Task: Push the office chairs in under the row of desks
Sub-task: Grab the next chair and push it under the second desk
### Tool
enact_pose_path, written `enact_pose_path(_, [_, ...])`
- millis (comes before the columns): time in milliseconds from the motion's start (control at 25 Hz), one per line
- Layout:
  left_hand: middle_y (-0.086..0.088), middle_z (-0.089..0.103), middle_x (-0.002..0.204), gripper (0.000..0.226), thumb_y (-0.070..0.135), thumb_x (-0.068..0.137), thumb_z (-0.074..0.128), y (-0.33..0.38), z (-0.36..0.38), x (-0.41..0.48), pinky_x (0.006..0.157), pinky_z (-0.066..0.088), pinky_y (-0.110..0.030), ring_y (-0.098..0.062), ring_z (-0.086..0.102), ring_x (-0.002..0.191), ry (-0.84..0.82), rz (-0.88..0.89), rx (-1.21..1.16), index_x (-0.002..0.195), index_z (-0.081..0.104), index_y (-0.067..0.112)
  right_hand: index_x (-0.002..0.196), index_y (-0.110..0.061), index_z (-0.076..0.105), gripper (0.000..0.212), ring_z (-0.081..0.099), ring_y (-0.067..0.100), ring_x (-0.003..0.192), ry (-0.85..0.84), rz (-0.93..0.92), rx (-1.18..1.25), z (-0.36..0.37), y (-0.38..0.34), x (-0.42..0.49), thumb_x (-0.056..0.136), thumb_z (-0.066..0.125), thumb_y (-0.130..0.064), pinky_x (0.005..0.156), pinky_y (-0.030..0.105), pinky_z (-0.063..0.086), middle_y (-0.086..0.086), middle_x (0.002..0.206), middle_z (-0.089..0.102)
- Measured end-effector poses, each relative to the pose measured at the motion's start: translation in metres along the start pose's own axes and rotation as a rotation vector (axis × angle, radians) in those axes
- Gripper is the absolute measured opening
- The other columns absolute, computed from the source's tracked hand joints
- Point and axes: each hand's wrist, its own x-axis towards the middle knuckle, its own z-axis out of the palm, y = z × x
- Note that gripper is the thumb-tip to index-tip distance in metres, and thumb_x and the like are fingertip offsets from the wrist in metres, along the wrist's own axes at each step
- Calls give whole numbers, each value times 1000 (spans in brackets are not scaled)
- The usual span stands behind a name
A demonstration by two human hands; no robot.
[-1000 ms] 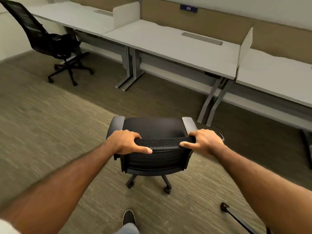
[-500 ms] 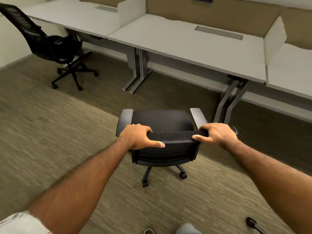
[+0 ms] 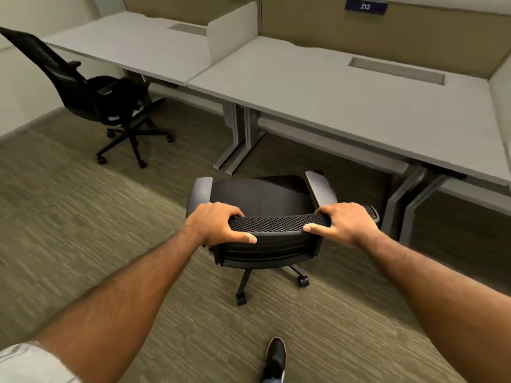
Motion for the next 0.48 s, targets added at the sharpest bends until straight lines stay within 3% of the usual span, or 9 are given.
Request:
enact_pose_path(280, [17, 73, 98, 107, 110, 44, 37, -79, -50, 105, 77, 48, -27, -7, 67, 93, 70, 69, 45, 110, 73, 34, 93, -25, 67, 103, 68, 20, 79, -7, 47, 10, -4, -5, 111, 60, 19, -110, 74, 42, 54, -6, 83, 71])
enact_pose_path(480, [18, 71, 100, 107, 111, 41, 39, -135, -85, 185, 80, 48, -29, -6, 64, 93, -10, 137, 76, 112, 71, 38, 92, -26, 67, 99, 65, 13, 75, 6, 156, 2, -9, -16, 177, 64, 20, -109, 73, 41, 55, -9, 80, 68])
